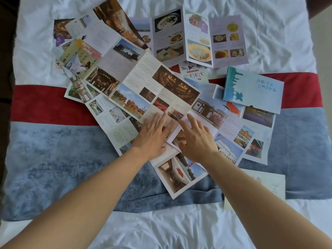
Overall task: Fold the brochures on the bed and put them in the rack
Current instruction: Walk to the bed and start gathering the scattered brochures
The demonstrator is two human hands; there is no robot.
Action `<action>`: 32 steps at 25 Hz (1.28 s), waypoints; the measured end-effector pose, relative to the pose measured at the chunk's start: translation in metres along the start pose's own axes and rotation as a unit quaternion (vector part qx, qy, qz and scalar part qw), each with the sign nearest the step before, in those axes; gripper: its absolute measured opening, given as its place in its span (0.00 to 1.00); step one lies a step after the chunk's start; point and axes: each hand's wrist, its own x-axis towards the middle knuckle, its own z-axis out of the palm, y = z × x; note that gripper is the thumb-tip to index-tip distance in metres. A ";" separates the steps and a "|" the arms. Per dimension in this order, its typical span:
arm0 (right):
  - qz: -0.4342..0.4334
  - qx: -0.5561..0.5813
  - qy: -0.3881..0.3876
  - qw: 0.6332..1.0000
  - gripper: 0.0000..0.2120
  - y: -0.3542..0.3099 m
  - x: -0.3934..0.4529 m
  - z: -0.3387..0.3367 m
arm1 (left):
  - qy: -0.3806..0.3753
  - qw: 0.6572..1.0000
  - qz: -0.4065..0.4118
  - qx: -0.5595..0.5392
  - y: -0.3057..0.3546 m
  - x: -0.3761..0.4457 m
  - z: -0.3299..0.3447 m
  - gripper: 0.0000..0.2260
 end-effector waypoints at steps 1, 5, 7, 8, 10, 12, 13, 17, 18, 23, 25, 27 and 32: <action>0.002 0.002 -0.002 1.000 0.35 0.001 0.000 0.002 | 0.000 1.000 -0.005 0.010 0.001 0.002 0.002 0.44; 0.002 0.009 0.006 1.000 0.35 0.002 -0.003 0.006 | 0.037 0.999 -0.005 0.006 0.002 -0.001 0.004 0.39; 0.005 0.019 0.011 1.000 0.34 0.002 -0.003 0.002 | 0.071 0.997 0.003 0.005 -0.001 -0.005 0.001 0.35; 0.004 0.023 0.014 1.000 0.35 0.001 -0.003 0.000 | 0.093 0.996 0.011 0.002 -0.004 -0.007 -0.001 0.32; 0.004 0.032 0.018 0.999 0.38 0.000 -0.004 -0.005 | 0.129 0.991 0.030 -0.019 -0.009 -0.010 -0.008 0.27; 0.001 0.036 0.023 0.999 0.40 -0.002 -0.005 -0.011 | 0.171 0.984 0.033 -0.036 -0.013 -0.012 -0.016 0.22; -0.003 0.036 0.031 0.999 0.40 -0.002 -0.004 -0.014 | 0.196 0.979 0.029 -0.042 -0.014 -0.012 -0.021 0.19; -0.009 0.051 0.065 0.997 0.36 -0.008 0.003 -0.036 | 0.286 0.956 0.022 -0.054 -0.012 -0.016 -0.050 0.09; 0.006 0.064 0.086 0.994 0.35 -0.009 0.005 -0.043 | 0.299 0.952 0.017 -0.064 -0.013 -0.020 -0.056 0.08; 0.162 0.157 0.094 0.970 0.35 0.003 0.018 -0.054 | 0.301 0.944 -0.044 -0.132 -0.024 -0.054 -0.055 0.11; 0.168 0.141 0.019 0.976 0.35 0.010 0.022 -0.044 | 0.277 0.944 -0.067 -0.164 -0.028 -0.063 -0.046 0.12; 0.165 0.126 -0.031 0.978 0.33 0.013 0.025 -0.032 | 0.269 0.938 -0.091 -0.201 -0.029 -0.067 -0.041 0.12; 0.195 0.154 -0.019 0.969 0.30 0.010 0.040 -0.016 | 0.280 0.899 -0.190 -0.279 -0.016 -0.061 -0.030 0.16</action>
